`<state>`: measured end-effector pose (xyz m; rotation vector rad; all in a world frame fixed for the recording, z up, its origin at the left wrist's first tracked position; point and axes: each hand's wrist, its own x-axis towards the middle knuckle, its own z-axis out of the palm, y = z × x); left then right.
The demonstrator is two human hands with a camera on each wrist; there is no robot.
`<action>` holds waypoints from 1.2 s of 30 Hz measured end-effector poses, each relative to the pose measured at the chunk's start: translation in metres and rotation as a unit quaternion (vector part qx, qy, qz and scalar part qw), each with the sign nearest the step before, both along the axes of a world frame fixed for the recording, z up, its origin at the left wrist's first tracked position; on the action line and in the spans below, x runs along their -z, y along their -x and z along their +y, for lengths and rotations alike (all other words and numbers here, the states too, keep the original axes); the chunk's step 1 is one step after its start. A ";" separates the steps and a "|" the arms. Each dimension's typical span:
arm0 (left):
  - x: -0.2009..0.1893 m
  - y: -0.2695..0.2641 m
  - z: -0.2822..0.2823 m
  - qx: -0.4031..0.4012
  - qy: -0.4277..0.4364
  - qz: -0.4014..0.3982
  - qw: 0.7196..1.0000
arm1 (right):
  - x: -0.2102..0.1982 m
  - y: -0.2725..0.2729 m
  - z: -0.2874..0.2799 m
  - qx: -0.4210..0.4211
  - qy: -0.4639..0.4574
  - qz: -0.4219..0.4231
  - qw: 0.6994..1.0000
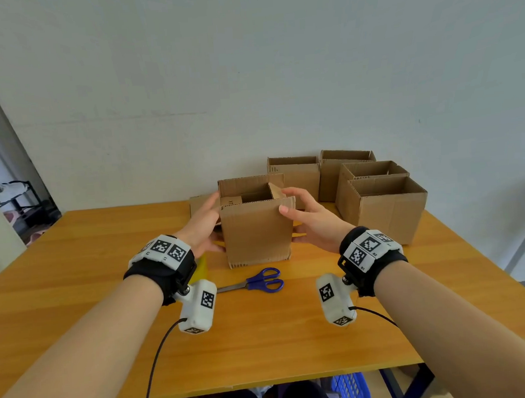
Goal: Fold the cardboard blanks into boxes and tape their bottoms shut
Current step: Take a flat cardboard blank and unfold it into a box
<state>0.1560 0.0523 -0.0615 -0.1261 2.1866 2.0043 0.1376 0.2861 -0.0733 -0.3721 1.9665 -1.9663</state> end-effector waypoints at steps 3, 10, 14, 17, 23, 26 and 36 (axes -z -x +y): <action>0.000 0.001 -0.001 0.008 -0.008 -0.001 1.000 | -0.001 -0.001 0.000 -0.005 -0.006 -0.006 1.000; 0.004 0.002 -0.005 -0.005 -0.031 -0.014 0.999 | -0.007 -0.001 -0.009 0.041 -0.030 -0.021 0.998; 0.004 0.000 -0.007 0.009 -0.044 -0.015 0.999 | -0.009 0.001 -0.017 0.070 -0.066 -0.002 0.995; 0.005 0.001 -0.007 -0.006 -0.025 0.019 0.999 | -0.011 0.002 -0.019 0.084 -0.064 0.002 0.994; 0.004 0.005 -0.008 -0.016 -0.007 0.083 0.996 | -0.013 0.003 -0.018 0.063 -0.064 0.006 0.996; 0.001 0.001 -0.002 -0.016 0.029 0.100 0.994 | -0.014 0.001 -0.019 0.059 -0.072 0.022 0.995; 0.000 0.004 0.001 -0.049 0.136 0.130 0.981 | -0.013 0.003 -0.037 0.104 -0.342 0.295 0.886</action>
